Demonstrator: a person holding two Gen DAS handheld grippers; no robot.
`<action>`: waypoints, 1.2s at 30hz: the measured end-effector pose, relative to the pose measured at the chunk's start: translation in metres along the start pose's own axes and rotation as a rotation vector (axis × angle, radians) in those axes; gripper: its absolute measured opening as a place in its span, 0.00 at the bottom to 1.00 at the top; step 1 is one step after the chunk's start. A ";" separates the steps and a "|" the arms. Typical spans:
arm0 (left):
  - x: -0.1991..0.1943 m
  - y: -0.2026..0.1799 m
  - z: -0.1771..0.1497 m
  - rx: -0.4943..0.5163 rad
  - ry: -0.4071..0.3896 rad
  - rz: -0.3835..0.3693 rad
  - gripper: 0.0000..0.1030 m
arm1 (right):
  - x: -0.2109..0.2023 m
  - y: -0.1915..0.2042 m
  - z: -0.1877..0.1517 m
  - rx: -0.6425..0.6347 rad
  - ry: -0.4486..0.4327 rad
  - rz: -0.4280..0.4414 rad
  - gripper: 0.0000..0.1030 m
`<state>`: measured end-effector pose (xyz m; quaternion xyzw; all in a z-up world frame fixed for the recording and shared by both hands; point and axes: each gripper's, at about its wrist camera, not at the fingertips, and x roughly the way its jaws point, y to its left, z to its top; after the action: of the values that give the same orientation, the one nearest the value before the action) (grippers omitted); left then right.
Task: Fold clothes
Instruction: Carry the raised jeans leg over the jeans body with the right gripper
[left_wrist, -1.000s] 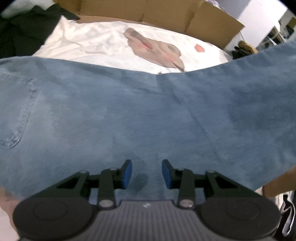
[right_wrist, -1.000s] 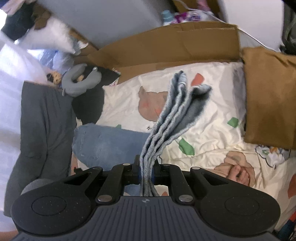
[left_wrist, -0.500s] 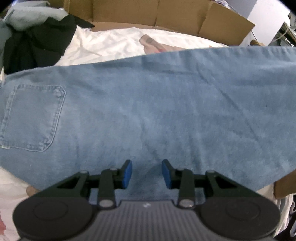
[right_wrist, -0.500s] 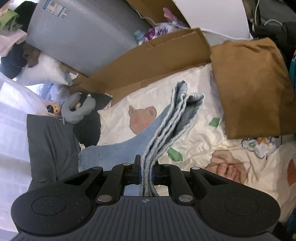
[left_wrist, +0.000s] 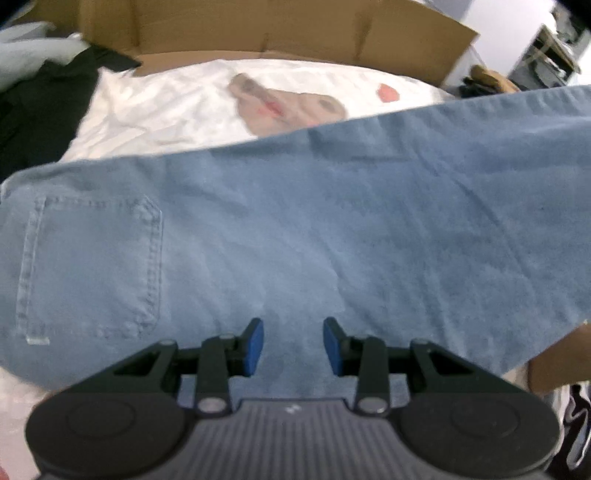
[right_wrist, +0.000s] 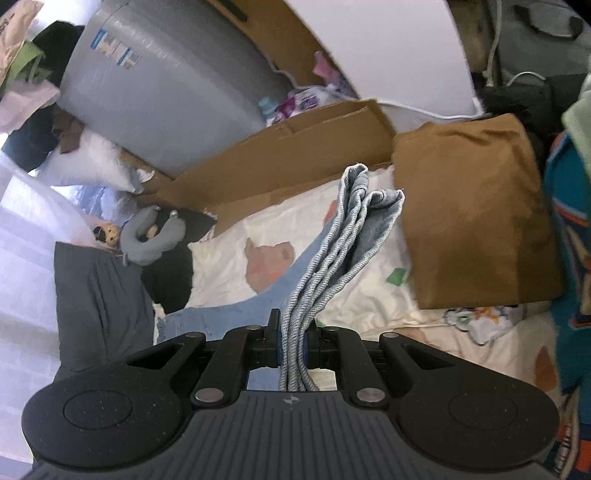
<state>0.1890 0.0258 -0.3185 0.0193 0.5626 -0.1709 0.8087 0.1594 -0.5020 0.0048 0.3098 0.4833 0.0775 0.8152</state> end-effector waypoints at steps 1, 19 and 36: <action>0.002 -0.003 0.001 0.011 -0.001 -0.019 0.37 | -0.003 -0.002 0.002 0.005 -0.003 -0.009 0.08; 0.080 -0.051 0.012 0.206 0.094 -0.283 0.36 | 0.026 0.080 0.002 -0.080 -0.041 -0.007 0.09; 0.108 -0.046 0.038 0.202 0.046 -0.272 0.30 | 0.067 0.133 -0.007 -0.188 -0.058 0.027 0.10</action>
<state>0.2427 -0.0533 -0.3966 0.0284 0.5585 -0.3339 0.7588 0.2116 -0.3644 0.0305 0.2405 0.4459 0.1248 0.8531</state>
